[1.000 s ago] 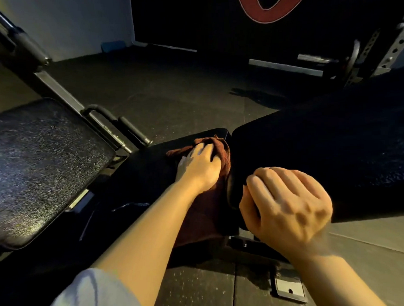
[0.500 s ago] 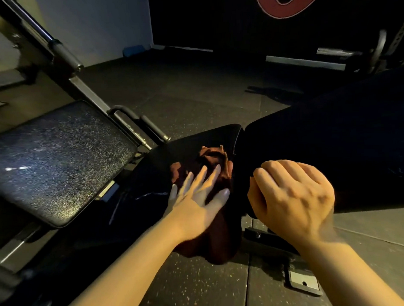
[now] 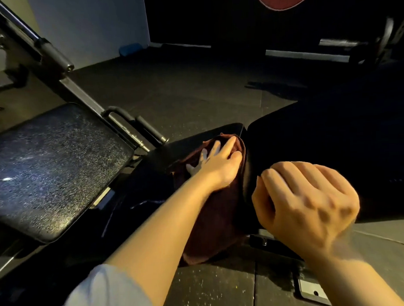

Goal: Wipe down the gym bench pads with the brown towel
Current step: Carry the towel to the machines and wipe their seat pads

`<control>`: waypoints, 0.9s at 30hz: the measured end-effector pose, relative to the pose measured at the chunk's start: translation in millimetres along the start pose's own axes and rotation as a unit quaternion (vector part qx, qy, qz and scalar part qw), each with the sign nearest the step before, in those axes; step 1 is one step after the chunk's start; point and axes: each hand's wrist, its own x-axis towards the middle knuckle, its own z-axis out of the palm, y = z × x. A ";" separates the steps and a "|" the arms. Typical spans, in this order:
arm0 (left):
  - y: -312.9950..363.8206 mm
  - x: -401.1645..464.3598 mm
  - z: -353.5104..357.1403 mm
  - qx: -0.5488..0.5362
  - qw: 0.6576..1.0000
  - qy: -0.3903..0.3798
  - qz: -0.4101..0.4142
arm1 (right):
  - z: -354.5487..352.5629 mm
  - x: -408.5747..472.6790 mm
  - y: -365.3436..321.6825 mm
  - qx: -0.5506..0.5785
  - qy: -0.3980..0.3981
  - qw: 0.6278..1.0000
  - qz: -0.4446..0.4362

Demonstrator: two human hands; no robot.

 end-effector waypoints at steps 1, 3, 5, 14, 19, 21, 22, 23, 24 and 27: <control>2.3 2.0 -2.6 -0.011 1.000 -0.001 0.007 | 1.3 -0.1 -0.2 -0.001 0.000 1.000 0.000; 3.1 5.6 -7.3 -0.021 1.000 -0.006 0.016 | 3.0 1.0 -0.6 -0.003 0.002 1.000 0.004; 2.3 5.7 -8.9 -0.016 1.000 -0.011 0.016 | 2.7 2.0 -0.6 -0.010 0.004 1.000 0.008; -22.2 -71.6 -7.1 0.051 0.997 -0.043 0.027 | 0.3 3.4 -2.8 -0.015 -0.024 0.999 0.029; -38.2 -146.4 20.0 0.039 0.994 0.041 0.089 | -4.0 4.4 -5.9 -0.017 -0.022 0.999 0.046; -46.4 -163.4 41.3 0.015 0.985 0.130 0.111 | -4.2 5.5 -9.4 -0.020 -0.006 0.998 0.061; -48.5 -167.9 51.1 -0.003 0.979 0.164 0.122 | -4.2 5.0 -10.3 -0.022 -0.001 0.998 0.060; -51.3 -170.1 58.3 -0.015 0.973 0.189 0.131 | -3.7 3.8 -10.7 -0.022 0.000 0.998 0.054; -55.6 -169.0 62.6 -0.001 0.966 0.215 0.143 | -3.6 2.2 -9.9 -0.020 -0.002 0.999 0.048; -64.3 -157.8 55.9 0.158 0.942 0.233 0.185 | -2.8 2.0 -8.5 -0.020 -0.004 0.999 0.043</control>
